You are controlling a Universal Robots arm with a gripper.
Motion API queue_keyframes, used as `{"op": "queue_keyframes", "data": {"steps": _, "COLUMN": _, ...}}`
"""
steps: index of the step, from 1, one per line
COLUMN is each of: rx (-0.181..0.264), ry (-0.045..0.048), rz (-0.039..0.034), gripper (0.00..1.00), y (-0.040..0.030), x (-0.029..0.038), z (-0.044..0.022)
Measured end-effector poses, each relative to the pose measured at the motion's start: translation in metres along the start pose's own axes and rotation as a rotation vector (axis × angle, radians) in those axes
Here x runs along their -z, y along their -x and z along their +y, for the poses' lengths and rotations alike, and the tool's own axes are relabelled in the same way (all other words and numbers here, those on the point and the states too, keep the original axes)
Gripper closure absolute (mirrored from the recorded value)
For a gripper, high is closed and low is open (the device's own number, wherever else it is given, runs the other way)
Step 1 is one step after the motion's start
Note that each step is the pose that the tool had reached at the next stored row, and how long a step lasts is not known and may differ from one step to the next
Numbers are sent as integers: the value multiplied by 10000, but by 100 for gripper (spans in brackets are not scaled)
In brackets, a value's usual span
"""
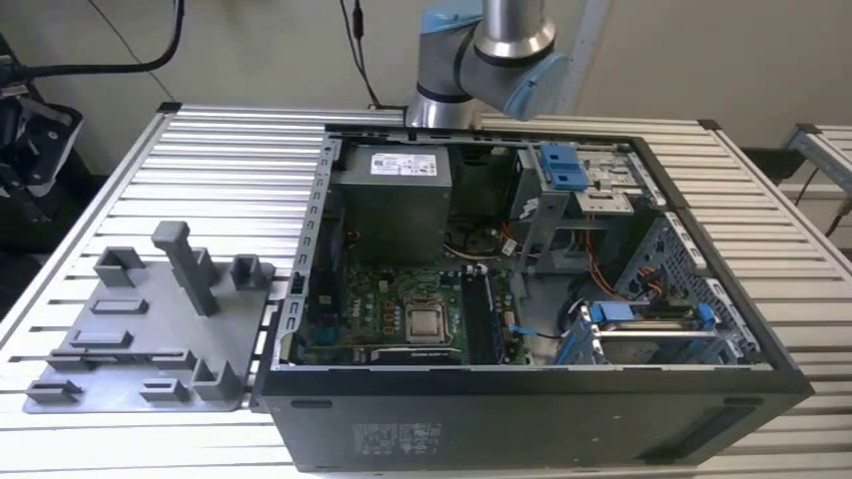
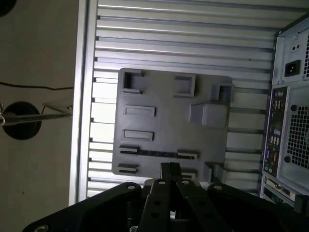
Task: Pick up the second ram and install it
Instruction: 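Reach for the second ram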
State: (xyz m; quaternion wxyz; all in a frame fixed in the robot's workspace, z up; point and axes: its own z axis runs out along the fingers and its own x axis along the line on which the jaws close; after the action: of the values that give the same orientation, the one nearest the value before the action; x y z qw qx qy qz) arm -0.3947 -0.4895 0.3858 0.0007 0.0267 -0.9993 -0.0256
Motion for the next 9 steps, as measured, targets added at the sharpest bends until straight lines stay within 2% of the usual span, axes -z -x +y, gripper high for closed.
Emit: {"op": "queue_keyframes", "data": {"steps": 9, "rx": 1, "ry": -1, "rz": 0, "gripper": 89, "y": -5, "x": -2, "z": -86}}
